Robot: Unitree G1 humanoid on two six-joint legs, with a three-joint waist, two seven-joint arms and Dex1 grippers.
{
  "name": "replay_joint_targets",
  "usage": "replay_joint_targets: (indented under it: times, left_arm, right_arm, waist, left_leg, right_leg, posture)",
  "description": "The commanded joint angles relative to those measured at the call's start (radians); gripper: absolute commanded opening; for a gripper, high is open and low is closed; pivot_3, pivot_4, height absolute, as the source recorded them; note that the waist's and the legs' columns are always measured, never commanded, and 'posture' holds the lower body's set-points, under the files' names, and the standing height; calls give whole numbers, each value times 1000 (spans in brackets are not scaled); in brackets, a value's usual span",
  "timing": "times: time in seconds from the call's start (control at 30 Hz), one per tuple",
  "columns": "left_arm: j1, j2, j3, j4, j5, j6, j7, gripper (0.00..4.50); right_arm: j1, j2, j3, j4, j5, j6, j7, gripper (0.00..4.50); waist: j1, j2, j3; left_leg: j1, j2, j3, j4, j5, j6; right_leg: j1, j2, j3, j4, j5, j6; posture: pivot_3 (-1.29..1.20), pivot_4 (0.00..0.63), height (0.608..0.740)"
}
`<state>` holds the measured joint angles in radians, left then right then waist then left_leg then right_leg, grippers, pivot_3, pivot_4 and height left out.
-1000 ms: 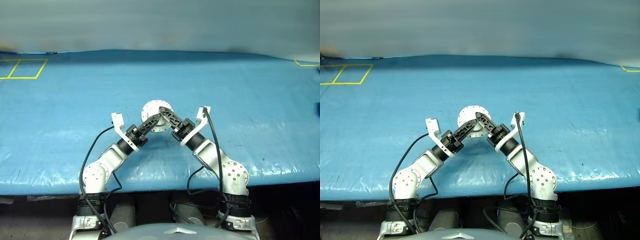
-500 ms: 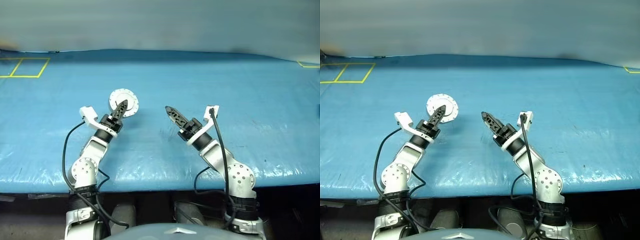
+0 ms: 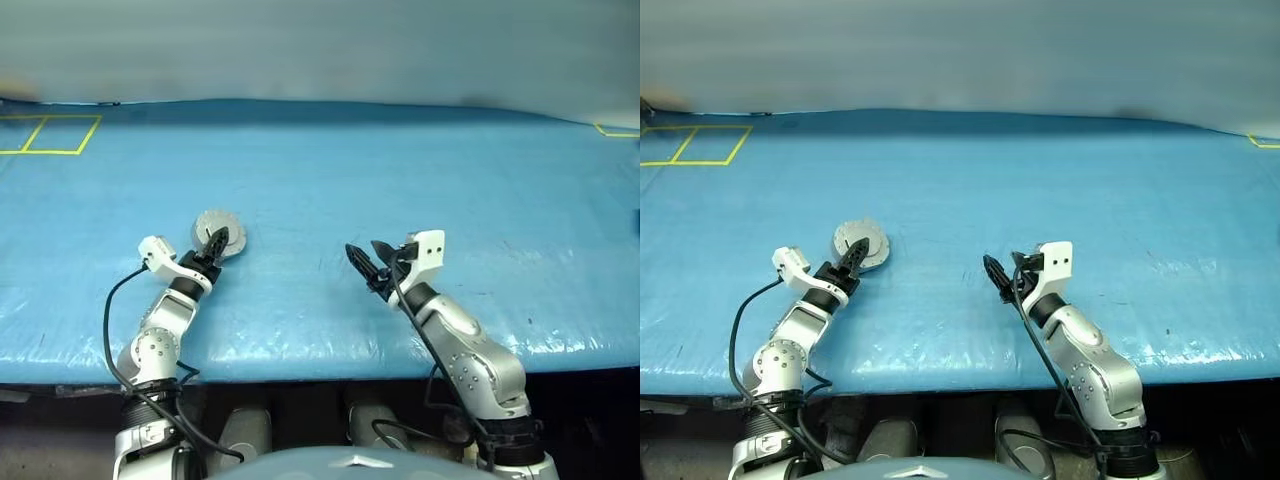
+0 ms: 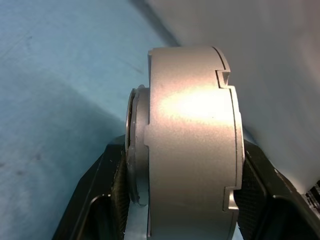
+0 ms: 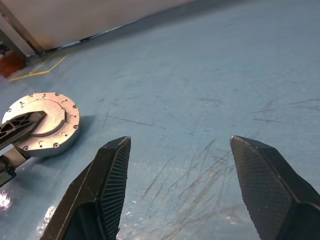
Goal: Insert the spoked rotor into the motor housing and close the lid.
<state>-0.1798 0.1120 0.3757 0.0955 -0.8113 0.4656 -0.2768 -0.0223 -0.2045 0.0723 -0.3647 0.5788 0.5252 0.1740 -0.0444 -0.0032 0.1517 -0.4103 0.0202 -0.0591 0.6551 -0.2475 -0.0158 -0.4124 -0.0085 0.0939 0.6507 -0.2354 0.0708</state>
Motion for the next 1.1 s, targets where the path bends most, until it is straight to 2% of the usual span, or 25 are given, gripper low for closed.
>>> replay_joint_targets:
  times: [0.03, 0.13, 0.17, 0.7, 0.87, 1.0, 1.1]
  left_arm:
    - [-22, 22, 21, 56, 49, -62, -9, 3400]
    - [-27, 29, 25, 77, 47, -49, -19, 4401]
    - [-27, 31, 27, 77, 46, -43, -19, 4458]
    - [13, 172, 259, 31, 7, -110, 14, 4458]
    - [51, 194, 129, -185, 6, -68, -107, 4458]
    - [31, 211, -69, -370, 50, -54, -213, 4458]
    - [17, 233, -230, -432, 137, -46, -249, 4458]
  right_arm:
    - [-10, 21, 0, -23, -18, -11, 9, 3314]
    - [-17, 29, -9, -16, -30, 0, 8, 3314]
    - [-18, 30, -12, -14, -31, 2, 8, 3314]
    - [-9, 53, 18, 18, -89, 27, 41, 3314]
    - [-16, 39, 12, -10, -116, -9, 64, 3314]
    - [-31, -12, 37, -29, -217, -58, 66, 3314]
    - [-42, -37, 52, -47, -280, -71, 55, 3314]
  waist:
    - [1, 0, 0]
    - [4, 0, 0]
    - [4, 0, 0]
    - [-12, -3, 0]
    - [-6, -7, 1]
    - [4, -7, 1]
    - [2, -6, 1]
  left_leg:
    - [1, 0, 0, 0, 0, 0]
    - [2, 0, 0, 1, 0, 0]
    - [2, 0, 0, 1, 0, 0]
    - [7, 1, 1, 0, 1, -1]
    - [7, 1, 1, 0, 1, -2]
    - [7, 0, 1, 0, 1, -2]
    - [7, 0, 2, 0, 1, -2]
  right_leg:
    - [1, 0, 0, 0, 0, 0]
    - [2, 0, 0, 0, 0, 0]
    - [2, 0, 0, 0, 0, 1]
    - [2, 2, 1, 10, -3, -2]
    - [2, 0, 1, 9, -2, -3]
    - [2, 0, 2, 9, -2, -3]
    - [2, 0, 2, 9, -2, -3]
  posture:
    - [0, 150, 740]
    - [0, 150, 740]
    - [0, 150, 740]
    - [0, 150, 740]
    - [0, 150, 740]
    - [0, 150, 740]
    - [0, 150, 740]
